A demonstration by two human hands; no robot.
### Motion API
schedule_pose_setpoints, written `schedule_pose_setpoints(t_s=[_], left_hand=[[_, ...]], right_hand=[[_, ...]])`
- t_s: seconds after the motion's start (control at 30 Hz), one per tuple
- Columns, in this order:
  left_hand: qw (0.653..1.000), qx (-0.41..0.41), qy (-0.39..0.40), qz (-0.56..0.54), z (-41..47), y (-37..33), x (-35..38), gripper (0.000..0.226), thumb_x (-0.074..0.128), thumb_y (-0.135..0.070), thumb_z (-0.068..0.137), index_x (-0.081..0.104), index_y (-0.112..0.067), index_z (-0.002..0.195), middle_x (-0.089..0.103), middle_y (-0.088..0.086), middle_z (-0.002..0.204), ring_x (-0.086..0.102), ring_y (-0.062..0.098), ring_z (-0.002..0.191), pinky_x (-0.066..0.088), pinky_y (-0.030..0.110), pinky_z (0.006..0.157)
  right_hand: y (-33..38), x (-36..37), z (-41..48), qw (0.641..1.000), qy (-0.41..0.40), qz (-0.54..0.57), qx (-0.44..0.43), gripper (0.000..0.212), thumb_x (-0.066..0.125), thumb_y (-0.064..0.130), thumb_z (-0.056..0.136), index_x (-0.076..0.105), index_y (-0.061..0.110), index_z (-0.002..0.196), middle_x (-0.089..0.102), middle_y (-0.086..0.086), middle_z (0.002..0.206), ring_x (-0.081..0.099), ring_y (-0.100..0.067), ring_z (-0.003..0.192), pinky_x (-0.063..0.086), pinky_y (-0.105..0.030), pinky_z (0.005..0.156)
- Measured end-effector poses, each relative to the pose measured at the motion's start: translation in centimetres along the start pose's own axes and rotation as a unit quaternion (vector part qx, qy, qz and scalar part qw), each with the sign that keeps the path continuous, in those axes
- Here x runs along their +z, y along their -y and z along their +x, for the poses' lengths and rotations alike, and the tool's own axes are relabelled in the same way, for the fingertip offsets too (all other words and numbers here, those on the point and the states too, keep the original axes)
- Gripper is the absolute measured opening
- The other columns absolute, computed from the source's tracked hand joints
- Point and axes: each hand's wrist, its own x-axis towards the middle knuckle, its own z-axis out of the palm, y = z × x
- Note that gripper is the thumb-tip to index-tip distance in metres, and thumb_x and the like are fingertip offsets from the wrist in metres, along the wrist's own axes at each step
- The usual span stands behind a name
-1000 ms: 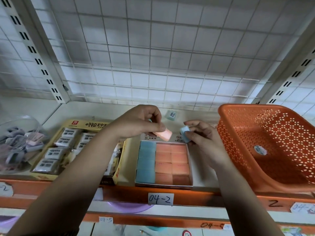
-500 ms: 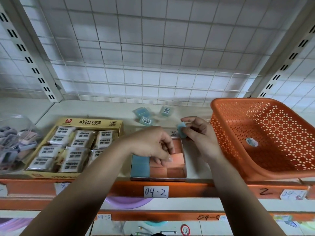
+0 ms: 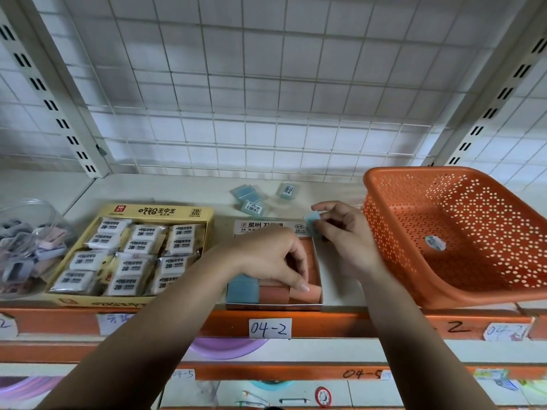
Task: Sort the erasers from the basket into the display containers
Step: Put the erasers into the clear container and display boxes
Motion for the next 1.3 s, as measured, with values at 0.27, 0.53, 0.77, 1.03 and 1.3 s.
schedule_pose_setpoints(t_s=[0.27, 0.53, 0.77, 1.03, 1.3], left_hand=[[0.999, 0.013, 0.010, 0.046, 0.3, 0.4, 0.1, 0.012, 0.079, -0.025, 0.078, 0.078, -0.017, 0.087, 0.072, -0.008, 0.075, 0.060, 0.001, 0.068, 0.044, 0.021, 0.068], [0.994, 0.022, -0.036, 0.102, 0.9, 0.5, 0.7, 0.027, 0.085, -0.025, 0.068, 0.063, -0.022, 0.083, 0.060, -0.006, 0.085, 0.047, -0.006, 0.065, 0.031, 0.011, 0.055], [0.991, -0.006, -0.110, 0.070, -1.0, 1.1, -2.1, 0.020, 0.076, -0.037, 0.080, 0.068, -0.024, 0.094, 0.066, -0.012, 0.089, 0.057, -0.003, 0.075, 0.045, 0.017, 0.068], [0.956, -0.058, -0.275, 0.079, -2.7, 5.2, -6.3, 0.008, 0.073, -0.025, 0.084, 0.071, -0.019, 0.090, 0.069, -0.009, 0.089, 0.061, 0.000, 0.084, 0.041, 0.011, 0.066], [0.937, -0.053, -0.344, 0.001, -2.3, 8.0, -4.6, 0.006, 0.071, -0.015, 0.086, 0.072, -0.014, 0.092, 0.069, -0.010, 0.087, 0.059, -0.009, 0.080, 0.039, 0.000, 0.068]], right_hand=[[-0.3, -0.2, 0.1, 1.000, 0.005, -0.016, -0.009, 0.030, 0.063, -0.011, 0.084, 0.066, 0.015, 0.098, 0.061, -0.005, 0.077, 0.058, -0.010, 0.073, 0.046, -0.018, 0.067], [-0.4, -0.4, 0.1, 1.000, 0.008, -0.019, -0.017, 0.031, 0.064, -0.010, 0.084, 0.066, 0.018, 0.098, 0.062, -0.011, 0.082, 0.061, -0.018, 0.079, 0.047, -0.023, 0.071], [0.7, -0.1, -0.3, 0.994, -0.002, 0.106, 0.041, 0.022, 0.068, 0.001, 0.084, 0.070, 0.020, 0.094, 0.061, 0.001, 0.071, 0.057, -0.012, 0.068, 0.043, -0.019, 0.061], [2.9, 0.5, -0.4, 0.990, 0.088, 0.107, 0.036, 0.014, 0.063, -0.003, 0.086, 0.064, 0.009, 0.093, 0.060, 0.001, 0.069, 0.056, -0.009, 0.062, 0.046, -0.019, 0.054], [3.9, 2.1, -0.8, 0.995, 0.079, -0.024, 0.051, 0.021, 0.067, -0.010, 0.082, 0.056, 0.007, 0.078, 0.062, -0.010, 0.069, 0.061, -0.017, 0.058, 0.044, -0.020, 0.048]])
